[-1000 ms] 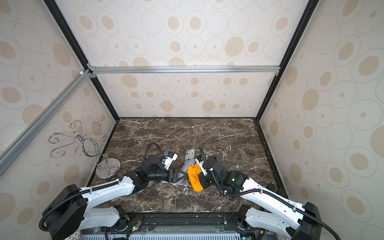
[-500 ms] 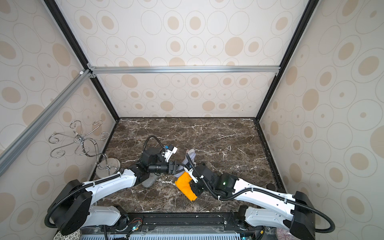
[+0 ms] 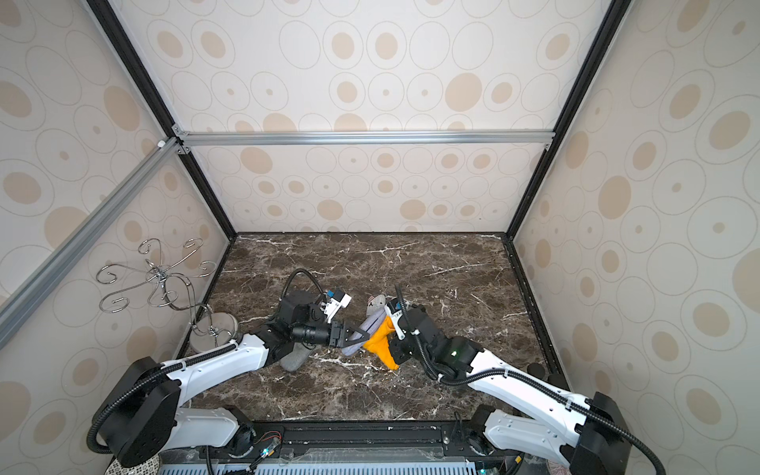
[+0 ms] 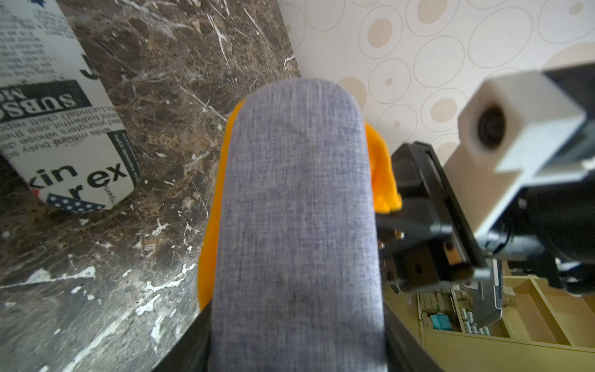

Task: Wipe the eyeglass case
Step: Wipe the dirt from the eyeglass case.

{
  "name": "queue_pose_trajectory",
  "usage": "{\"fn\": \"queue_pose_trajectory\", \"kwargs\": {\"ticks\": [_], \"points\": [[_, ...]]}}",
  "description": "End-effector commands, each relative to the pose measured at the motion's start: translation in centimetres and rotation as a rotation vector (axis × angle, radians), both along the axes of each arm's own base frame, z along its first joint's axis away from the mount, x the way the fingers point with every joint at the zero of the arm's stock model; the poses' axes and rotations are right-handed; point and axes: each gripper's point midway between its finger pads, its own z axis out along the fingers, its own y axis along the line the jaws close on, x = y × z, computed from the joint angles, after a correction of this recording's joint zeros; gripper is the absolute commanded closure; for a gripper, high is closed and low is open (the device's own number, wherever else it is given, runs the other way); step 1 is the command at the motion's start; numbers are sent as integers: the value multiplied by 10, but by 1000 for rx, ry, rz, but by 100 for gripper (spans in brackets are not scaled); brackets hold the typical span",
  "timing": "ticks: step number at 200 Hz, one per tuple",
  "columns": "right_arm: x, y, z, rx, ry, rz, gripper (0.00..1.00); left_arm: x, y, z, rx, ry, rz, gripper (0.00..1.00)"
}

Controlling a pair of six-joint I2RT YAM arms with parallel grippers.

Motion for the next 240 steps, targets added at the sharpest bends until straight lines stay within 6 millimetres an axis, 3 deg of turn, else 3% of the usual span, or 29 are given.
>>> {"fn": "queue_pose_trajectory", "kwargs": {"ticks": [1, 10, 27, 90, 114, 148, 194, 220, 240], "points": [[25, -14, 30, 78, -90, -97, 100, -13, -3, 16, -34, -9, -74, 49], [23, -14, 30, 72, -82, -84, 100, -13, -3, 17, -33, -14, -75, 49], [7, 4, 33, 122, -31, 29, 100, -11, -4, 19, -32, -33, -76, 49], [-74, 73, 36, 283, 59, 362, 100, 4, -12, 20, -29, -82, -64, 50], [-84, 84, 28, 320, 97, 396, 100, 4, -12, 14, -22, -80, -67, 50], [-53, 56, 22, 263, -18, 207, 100, -17, -6, 8, -16, -91, -151, 50], [-10, 3, 16, 143, -62, -24, 100, -37, 5, 12, -26, -114, -197, 51], [6, -33, 16, 43, -88, -171, 100, -36, 9, 9, 3, -137, -175, 51], [5, -55, 18, 12, -84, -245, 100, -19, 16, 2, 99, -215, -92, 52]]}}
